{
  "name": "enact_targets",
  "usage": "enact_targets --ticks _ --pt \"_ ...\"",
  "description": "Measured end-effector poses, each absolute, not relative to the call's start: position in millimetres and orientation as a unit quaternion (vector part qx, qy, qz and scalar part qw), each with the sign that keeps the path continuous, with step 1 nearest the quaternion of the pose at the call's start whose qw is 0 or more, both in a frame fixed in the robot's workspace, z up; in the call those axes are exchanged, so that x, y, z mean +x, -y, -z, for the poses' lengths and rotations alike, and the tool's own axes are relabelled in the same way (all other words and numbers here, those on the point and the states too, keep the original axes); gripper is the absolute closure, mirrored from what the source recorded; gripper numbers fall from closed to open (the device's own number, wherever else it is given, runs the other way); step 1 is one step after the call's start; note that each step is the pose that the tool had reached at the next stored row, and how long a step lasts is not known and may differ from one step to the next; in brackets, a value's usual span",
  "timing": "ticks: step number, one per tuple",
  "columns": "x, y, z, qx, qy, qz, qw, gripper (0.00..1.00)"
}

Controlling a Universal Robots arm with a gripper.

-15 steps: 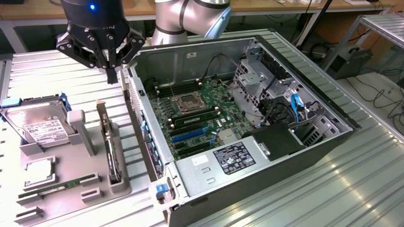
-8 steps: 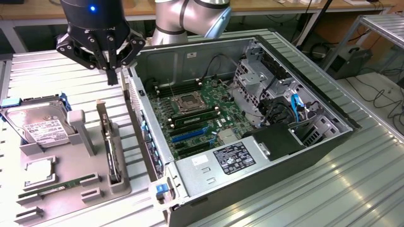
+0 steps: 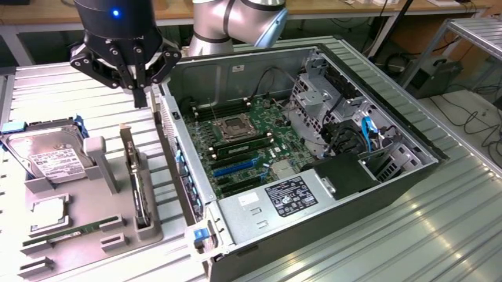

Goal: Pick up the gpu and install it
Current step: 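Reach for the gpu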

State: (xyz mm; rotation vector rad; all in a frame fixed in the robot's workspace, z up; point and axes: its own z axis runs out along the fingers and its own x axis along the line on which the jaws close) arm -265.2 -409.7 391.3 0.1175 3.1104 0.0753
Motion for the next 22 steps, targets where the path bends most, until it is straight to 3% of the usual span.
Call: enact_targets --ticks 22 --pt "-265.3 422.4 -390.7 0.038 -0.999 -0.024 0.014 0.89"
